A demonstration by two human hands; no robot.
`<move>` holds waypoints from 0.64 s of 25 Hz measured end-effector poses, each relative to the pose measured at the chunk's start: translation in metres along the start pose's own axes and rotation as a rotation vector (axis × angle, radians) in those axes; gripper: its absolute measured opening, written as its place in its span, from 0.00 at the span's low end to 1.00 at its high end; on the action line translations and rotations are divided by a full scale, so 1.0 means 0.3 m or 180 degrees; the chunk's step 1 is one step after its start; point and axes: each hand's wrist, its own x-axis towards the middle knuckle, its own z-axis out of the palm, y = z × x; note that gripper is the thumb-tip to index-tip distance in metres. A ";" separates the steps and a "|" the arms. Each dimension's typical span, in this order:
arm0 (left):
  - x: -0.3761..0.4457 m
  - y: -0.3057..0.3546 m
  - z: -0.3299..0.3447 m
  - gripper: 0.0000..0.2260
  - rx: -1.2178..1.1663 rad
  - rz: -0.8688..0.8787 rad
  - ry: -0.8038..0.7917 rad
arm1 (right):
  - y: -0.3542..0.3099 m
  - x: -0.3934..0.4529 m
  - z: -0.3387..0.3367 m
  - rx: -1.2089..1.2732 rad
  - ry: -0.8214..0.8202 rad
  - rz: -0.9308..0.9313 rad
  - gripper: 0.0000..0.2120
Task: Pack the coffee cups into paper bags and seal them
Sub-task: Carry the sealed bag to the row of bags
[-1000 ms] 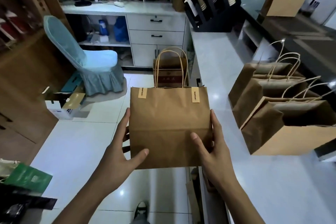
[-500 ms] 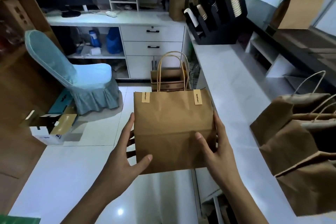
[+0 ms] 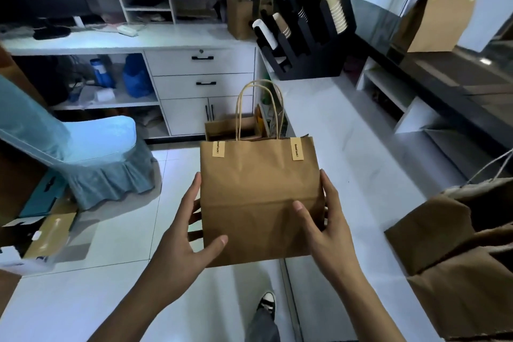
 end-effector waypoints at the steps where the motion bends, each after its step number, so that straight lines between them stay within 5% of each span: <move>1: 0.053 -0.005 0.008 0.47 -0.0010 0.0000 0.0007 | 0.005 0.054 0.004 0.0016 0.0005 0.0010 0.37; 16: 0.950 0.135 0.263 0.45 -0.0031 0.0215 -0.0168 | 0.053 0.906 -0.145 0.0181 0.0308 0.0128 0.35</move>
